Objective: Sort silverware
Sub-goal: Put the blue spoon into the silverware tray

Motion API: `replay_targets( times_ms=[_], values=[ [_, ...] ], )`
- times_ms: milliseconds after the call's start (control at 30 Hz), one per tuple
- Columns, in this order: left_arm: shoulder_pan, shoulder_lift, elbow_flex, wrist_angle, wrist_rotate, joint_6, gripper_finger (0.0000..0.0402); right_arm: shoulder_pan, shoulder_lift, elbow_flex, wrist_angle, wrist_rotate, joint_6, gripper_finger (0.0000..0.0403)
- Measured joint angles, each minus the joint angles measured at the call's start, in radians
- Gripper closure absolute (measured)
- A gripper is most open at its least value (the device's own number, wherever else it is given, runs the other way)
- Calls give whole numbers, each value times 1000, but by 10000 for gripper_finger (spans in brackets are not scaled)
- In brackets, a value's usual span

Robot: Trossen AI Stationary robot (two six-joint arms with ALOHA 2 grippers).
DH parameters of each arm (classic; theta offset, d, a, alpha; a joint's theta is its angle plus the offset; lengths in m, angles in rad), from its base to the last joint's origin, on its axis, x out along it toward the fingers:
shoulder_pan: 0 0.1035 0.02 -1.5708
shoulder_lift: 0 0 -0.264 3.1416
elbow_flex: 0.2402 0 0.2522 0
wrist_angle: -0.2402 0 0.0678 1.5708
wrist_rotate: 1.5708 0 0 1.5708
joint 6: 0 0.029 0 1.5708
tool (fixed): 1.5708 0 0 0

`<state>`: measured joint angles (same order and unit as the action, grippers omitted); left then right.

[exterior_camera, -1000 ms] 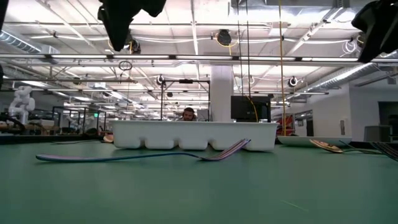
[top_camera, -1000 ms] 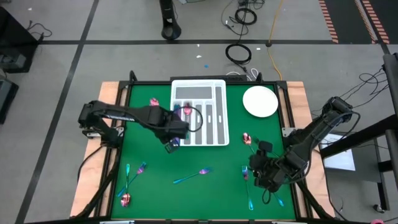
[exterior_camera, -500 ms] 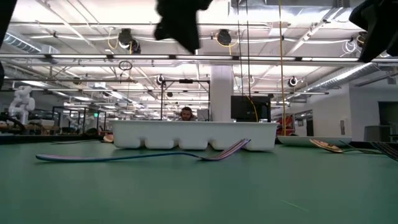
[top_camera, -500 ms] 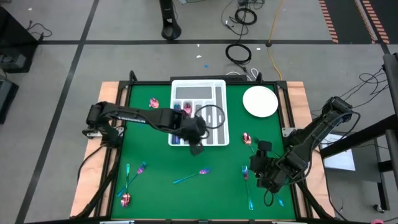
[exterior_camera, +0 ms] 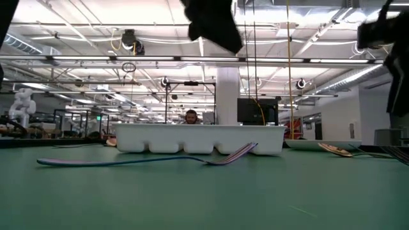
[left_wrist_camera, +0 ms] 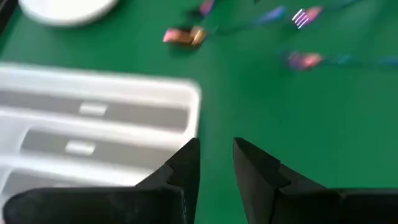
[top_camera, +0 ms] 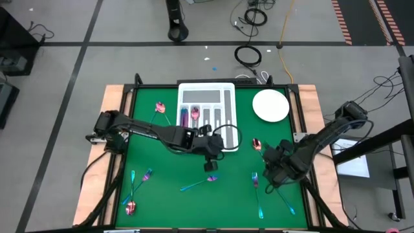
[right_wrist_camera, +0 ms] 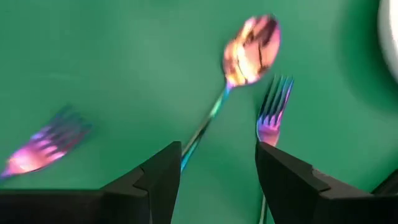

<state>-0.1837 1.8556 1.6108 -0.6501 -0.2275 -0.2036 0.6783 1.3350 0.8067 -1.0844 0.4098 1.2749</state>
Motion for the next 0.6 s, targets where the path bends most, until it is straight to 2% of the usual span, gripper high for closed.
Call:
replay_targets(
  times_ms=[133, 200, 333, 467, 600],
  values=[
    [-11, -29, -77, -34, -86, -42, 304, -78, 0, -65, 33, -28, -7, 209],
    [-16, -78, -153, -57, -131, -80, 304, -119, 0, -80, 50, -37, -28, 209],
    [-13, -228, -336, 2, -218, -161, 304, -186, 1, -85, 88, -42, -67, 209],
    [-21, -350, -518, 286, -190, -123, 304, -216, 7, -85, 133, -42, -85, 209],
    [-43, -374, -695, 803, -116, 72, 304, -229, 29, -85, 188, -48, -56, 209]
  ],
)
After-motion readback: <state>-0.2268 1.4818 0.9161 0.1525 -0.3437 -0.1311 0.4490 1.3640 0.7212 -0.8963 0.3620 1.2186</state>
